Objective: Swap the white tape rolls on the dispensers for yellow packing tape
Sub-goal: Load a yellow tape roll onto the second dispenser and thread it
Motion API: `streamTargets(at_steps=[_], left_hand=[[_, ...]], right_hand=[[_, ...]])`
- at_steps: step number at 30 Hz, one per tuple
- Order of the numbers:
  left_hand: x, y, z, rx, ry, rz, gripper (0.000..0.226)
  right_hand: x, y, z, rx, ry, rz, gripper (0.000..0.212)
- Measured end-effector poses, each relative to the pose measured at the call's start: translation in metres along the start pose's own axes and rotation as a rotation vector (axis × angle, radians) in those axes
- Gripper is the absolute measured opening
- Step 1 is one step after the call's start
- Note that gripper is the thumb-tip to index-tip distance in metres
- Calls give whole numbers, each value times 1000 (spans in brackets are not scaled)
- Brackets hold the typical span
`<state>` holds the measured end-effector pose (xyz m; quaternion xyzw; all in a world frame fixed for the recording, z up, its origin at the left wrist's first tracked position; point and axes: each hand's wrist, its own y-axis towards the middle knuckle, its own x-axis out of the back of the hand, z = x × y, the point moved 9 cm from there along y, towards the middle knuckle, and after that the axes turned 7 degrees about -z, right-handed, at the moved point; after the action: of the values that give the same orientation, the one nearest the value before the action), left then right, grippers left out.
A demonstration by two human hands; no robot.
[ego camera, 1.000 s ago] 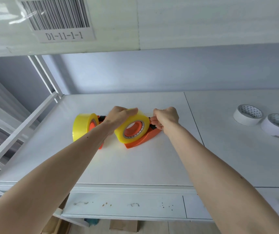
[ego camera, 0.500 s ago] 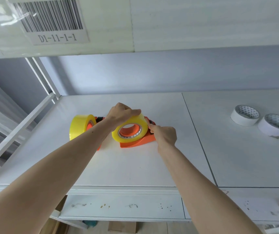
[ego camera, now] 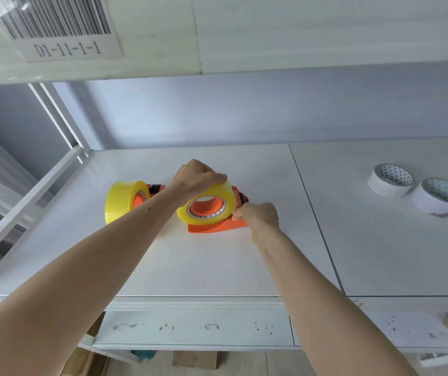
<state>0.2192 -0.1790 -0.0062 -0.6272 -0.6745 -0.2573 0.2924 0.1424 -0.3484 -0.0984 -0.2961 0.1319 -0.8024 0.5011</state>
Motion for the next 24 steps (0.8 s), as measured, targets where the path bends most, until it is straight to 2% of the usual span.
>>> streamTargets(at_steps=[3, 7, 8, 10, 14, 19, 24], left_hand=[[0, -1, -2, -2, 2, 4, 34], [-2, 1, -5, -19, 10, 37, 37], [-2, 2, -3, -13, 3, 44, 41], [1, 4, 3, 11, -20, 51, 45], [3, 3, 6, 23, -65, 68, 34], [3, 1, 7, 12, -88, 85, 32], [2, -1, 4, -12, -68, 130, 32]], right_hand=[[-2, 7, 4, 26, -86, 42, 55], [9, 7, 14, 101, -189, -5, 28], [12, 7, 17, 129, -202, -23, 26], [17, 10, 25, 187, -218, -55, 25], [30, 17, 44, 284, -261, -103, 38], [25, 24, 51, 305, -289, -14, 45], [18, 22, 62, 422, -358, 32, 25]])
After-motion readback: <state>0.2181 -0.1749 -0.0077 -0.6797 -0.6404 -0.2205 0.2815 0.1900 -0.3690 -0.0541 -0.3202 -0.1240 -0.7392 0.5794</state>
